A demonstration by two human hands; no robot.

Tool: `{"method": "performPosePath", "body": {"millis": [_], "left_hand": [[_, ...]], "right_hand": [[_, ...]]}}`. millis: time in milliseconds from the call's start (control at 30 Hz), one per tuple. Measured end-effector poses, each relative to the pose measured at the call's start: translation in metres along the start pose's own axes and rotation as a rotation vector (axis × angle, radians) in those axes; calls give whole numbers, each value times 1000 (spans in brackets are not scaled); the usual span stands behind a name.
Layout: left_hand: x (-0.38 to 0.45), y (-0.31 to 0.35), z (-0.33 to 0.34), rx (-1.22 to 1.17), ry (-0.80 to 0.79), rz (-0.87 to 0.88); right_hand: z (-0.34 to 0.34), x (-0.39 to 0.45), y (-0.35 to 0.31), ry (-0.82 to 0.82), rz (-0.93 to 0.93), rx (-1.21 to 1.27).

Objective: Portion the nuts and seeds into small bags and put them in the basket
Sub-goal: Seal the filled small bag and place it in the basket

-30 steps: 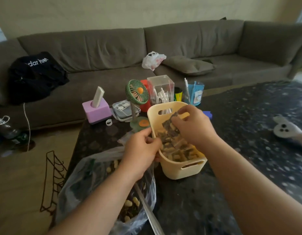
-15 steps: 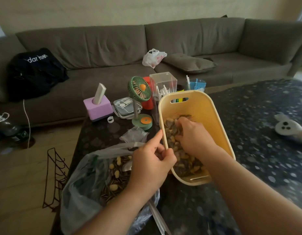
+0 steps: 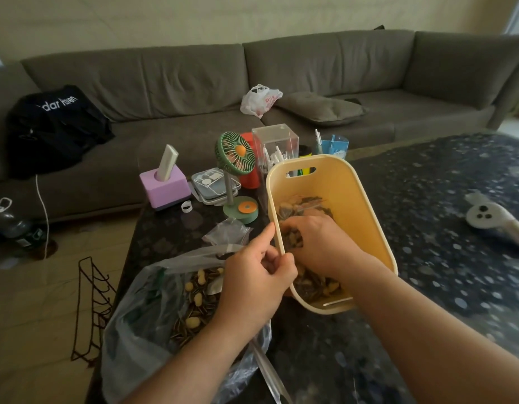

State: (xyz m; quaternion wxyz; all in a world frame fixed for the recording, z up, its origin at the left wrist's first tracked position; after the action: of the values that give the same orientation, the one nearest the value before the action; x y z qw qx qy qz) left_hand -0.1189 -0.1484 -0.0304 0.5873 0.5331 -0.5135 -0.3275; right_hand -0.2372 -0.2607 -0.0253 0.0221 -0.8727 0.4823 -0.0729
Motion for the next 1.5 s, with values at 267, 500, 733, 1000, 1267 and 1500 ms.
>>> {"method": "performPosePath", "body": {"millis": [267, 500, 733, 1000, 1267, 1500], "left_hand": [[19, -9, -2, -70, -23, -161], [62, -2, -20, 218, -138, -211], [110, -43, -81, 884, -258, -270], [85, -95, -51, 899, -441, -418], [78, -57, -74, 601, -19, -174], [36, -5, -144, -99, 360, -155]], "right_hand": [[-17, 1, 2, -179, 61, 181], [-28, -6, -11, -88, 52, 110], [-32, -3, -8, 12, 109, 184], [-31, 0, -10, 20, 92, 160], [-45, -6, -15, 175, 112, 164], [-69, -29, -49, 348, 67, 451]]}}
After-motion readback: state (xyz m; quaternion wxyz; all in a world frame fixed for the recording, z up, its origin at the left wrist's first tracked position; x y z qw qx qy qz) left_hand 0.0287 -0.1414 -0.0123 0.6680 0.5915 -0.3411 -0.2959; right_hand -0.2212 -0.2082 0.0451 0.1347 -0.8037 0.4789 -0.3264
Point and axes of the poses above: each hand's wrist, its own x-axis towards the middle knuckle, its own z-axis out of the palm, y = z × x, the point moved 5 cm from there along x, towards the middle knuckle, and after that the axes turned 14 degrees about -x, right-handed, at the moved point
